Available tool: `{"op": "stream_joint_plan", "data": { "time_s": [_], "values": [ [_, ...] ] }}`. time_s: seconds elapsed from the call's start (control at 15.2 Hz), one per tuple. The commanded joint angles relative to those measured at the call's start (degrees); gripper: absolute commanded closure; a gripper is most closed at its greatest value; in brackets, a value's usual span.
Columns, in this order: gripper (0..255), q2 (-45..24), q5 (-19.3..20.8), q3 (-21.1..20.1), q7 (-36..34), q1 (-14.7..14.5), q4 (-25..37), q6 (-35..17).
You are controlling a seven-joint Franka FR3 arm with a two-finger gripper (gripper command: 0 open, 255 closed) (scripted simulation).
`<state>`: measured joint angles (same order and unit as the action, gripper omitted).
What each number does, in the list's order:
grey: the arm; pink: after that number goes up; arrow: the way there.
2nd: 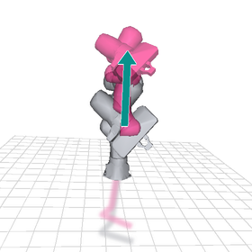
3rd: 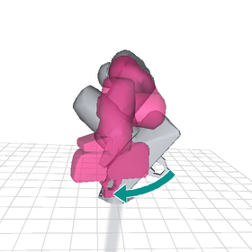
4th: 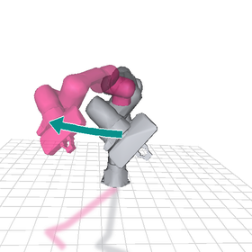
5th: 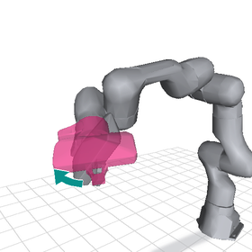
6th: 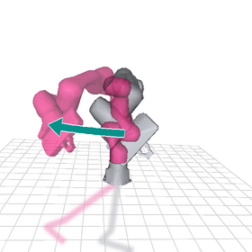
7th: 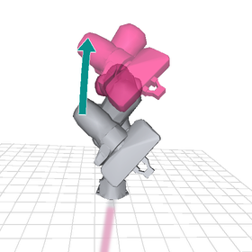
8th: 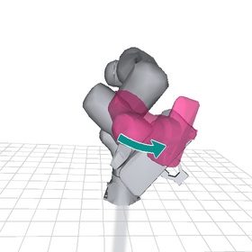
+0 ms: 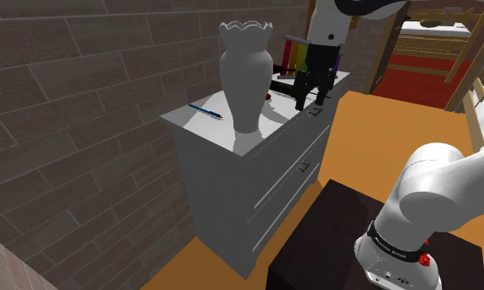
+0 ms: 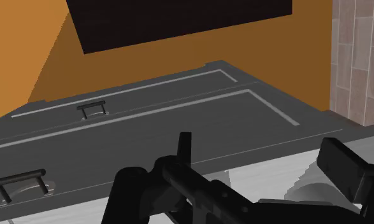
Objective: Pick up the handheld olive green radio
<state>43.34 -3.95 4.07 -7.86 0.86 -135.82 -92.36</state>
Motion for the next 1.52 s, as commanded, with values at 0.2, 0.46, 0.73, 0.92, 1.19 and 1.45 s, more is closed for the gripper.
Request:
{"op": "stream_joint_plan", "data": {
  "time_s": [0.2, 0.46, 0.73, 0.92, 1.19, 1.45],
  "values": [
    [0, -4.32, 2.40, 2.99, 4.24, 0.72, 2.28, -1.68],
    [0, -10.69, 4.87, 6.77, 9.76, 1.42, 6.29, -3.78],
    [0, -17.67, 6.37, 10.37, 15.21, 1.83, 11.38, -5.56],
    [0, -23.28, 6.76, 12.88, 19.35, 2.09, 15.93, -6.58],
    [0, -31.27, 6.24, 16.00, 24.97, 2.53, 23.00, -7.40],
    [0, -39.92, 4.50, 18.66, 30.71, 3.46, 31.39, -7.39]
  ]
}}
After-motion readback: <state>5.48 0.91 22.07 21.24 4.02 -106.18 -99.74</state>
